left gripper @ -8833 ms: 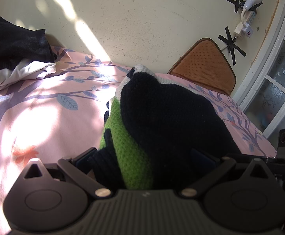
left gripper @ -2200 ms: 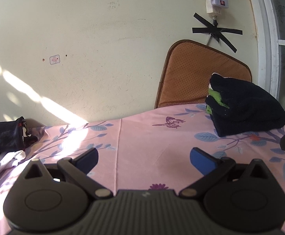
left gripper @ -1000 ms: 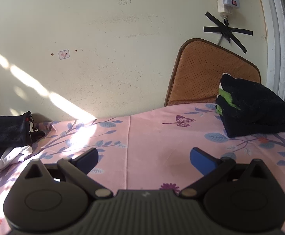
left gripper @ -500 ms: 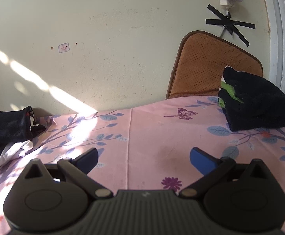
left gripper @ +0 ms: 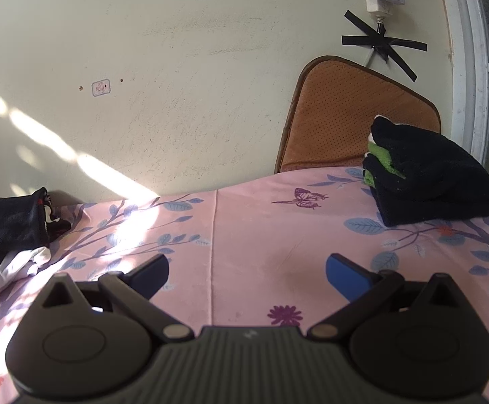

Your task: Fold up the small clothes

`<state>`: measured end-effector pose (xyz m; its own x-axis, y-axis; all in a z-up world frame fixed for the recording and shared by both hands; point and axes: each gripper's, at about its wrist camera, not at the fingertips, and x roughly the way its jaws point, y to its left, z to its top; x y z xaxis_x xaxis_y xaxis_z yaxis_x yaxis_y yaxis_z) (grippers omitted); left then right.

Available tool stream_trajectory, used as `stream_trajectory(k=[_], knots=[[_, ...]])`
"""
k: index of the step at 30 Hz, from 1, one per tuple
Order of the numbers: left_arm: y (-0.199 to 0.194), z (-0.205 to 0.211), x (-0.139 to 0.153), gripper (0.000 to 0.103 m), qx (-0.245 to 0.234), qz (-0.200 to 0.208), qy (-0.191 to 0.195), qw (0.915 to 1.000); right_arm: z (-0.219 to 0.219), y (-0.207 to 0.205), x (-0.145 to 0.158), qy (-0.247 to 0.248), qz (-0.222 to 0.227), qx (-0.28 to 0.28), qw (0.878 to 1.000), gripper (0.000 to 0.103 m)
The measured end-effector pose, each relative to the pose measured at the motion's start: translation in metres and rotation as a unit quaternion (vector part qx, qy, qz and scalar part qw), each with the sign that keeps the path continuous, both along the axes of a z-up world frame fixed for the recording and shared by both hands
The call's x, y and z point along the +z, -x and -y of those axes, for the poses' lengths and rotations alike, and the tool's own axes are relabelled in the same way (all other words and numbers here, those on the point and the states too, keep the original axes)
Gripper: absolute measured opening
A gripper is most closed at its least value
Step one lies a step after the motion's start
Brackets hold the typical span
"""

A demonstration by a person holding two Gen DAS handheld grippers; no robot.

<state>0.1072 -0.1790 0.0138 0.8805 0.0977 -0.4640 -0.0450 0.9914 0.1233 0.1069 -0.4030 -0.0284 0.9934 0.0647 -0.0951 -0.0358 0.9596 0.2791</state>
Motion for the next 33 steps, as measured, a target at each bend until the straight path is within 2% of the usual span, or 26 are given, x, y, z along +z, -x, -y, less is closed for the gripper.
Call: stream_trajectory(k=[6,8,12,15,27,33], knots=[[0.001,0.002,0.002,0.103,-0.009,-0.004,-0.001,1.0000,0.000,-0.001,0.000,0.000,0.000,0.000,1.000,0.103],[0.000,0.003,-0.001,0.103,-0.003,-0.020,-0.006,0.9998,0.000,-0.001,0.000,0.000,0.000,0.000,1.000,0.103],[-0.004,-0.001,-0.003,0.103,-0.008,-0.043,0.010,0.9990,0.000,-0.001,0.000,0.000,-0.001,0.000,1.000,0.103],[-0.004,-0.003,-0.004,0.103,-0.004,-0.047,0.013,0.9988,0.001,0.000,-0.001,-0.002,-0.001,-0.001,1.000,0.103],[-0.009,-0.003,-0.009,0.103,0.014,-0.060,-0.002,0.9981,0.001,0.002,-0.001,-0.006,0.004,0.000,1.000,0.103],[-0.008,0.001,-0.010,0.103,0.029,-0.046,-0.033,0.9979,0.001,0.002,-0.001,-0.007,0.005,0.000,1.000,0.103]])
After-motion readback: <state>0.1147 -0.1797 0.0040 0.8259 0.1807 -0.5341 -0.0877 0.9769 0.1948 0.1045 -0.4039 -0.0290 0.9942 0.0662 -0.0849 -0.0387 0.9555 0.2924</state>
